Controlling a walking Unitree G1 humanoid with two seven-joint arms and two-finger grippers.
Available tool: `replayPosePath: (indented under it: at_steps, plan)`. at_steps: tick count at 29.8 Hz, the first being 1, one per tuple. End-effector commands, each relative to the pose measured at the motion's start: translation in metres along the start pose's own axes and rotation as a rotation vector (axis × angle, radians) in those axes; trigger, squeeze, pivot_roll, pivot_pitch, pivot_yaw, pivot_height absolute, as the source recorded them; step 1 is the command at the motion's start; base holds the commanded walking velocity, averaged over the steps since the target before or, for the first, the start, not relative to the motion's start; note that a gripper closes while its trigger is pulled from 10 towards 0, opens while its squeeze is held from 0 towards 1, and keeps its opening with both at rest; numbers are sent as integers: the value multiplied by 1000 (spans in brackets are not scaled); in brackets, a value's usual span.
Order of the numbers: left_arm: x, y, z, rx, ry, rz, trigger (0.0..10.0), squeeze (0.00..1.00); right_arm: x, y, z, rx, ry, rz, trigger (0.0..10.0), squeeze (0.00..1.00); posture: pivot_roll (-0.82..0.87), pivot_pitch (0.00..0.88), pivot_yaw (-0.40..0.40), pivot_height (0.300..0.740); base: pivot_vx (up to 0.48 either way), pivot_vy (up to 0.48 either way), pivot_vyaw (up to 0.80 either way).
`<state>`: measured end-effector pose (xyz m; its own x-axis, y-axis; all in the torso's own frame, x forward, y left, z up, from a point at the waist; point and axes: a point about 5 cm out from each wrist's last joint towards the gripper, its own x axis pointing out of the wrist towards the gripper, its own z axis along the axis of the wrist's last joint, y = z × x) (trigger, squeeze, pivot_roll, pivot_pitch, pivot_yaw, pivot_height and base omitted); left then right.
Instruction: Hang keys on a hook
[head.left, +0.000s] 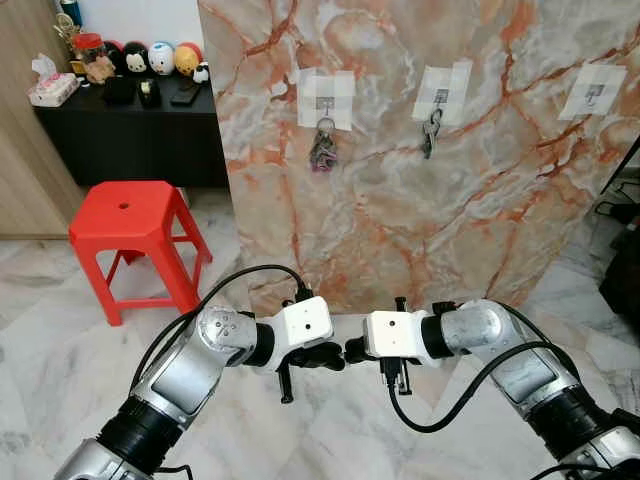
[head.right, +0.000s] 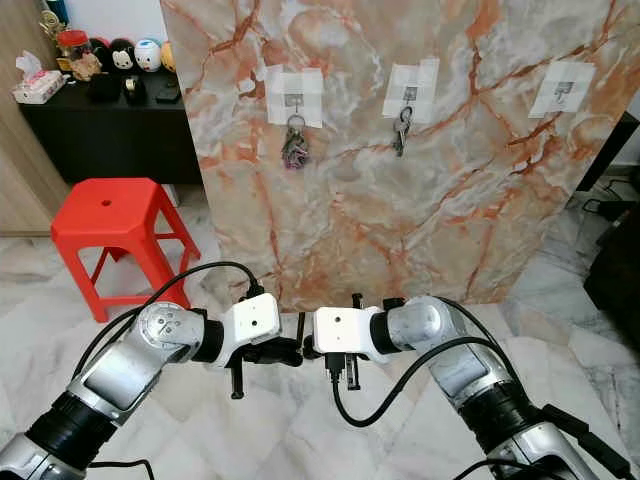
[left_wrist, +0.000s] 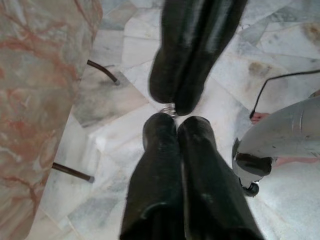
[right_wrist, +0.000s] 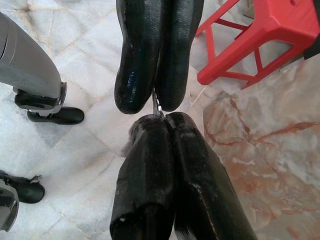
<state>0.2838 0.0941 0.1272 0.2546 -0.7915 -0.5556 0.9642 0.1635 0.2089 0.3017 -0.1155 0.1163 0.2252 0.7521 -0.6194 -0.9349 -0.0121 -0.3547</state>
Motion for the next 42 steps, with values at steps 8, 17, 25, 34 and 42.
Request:
replayPosePath:
  at_steps: [8,17,25,34,42]
  plan:
    - [0,-4,1,24,25,-40,0,0,-3,-4,3,-24,3,-24,10000,0,146,60,-65,740,0,0,0]
    - [0,-4,2,17,11,-22,0,0,-3,-6,3,-25,4,-33,10000,0,146,62,-67,740,0,0,0]
    - [-1,-3,1,15,10,-7,0,0,-3,-7,4,-29,5,-38,10000,0,147,61,-67,740,0,0,0]
    - [-1,-5,-1,0,12,-14,0,0,-2,-5,3,-25,3,-25,10000,408,147,55,-67,740,0,0,0]
    - [1,-7,-3,-12,14,-15,0,0,-2,-2,3,-27,2,-1,10000,1000,146,49,-67,740,0,0,0]
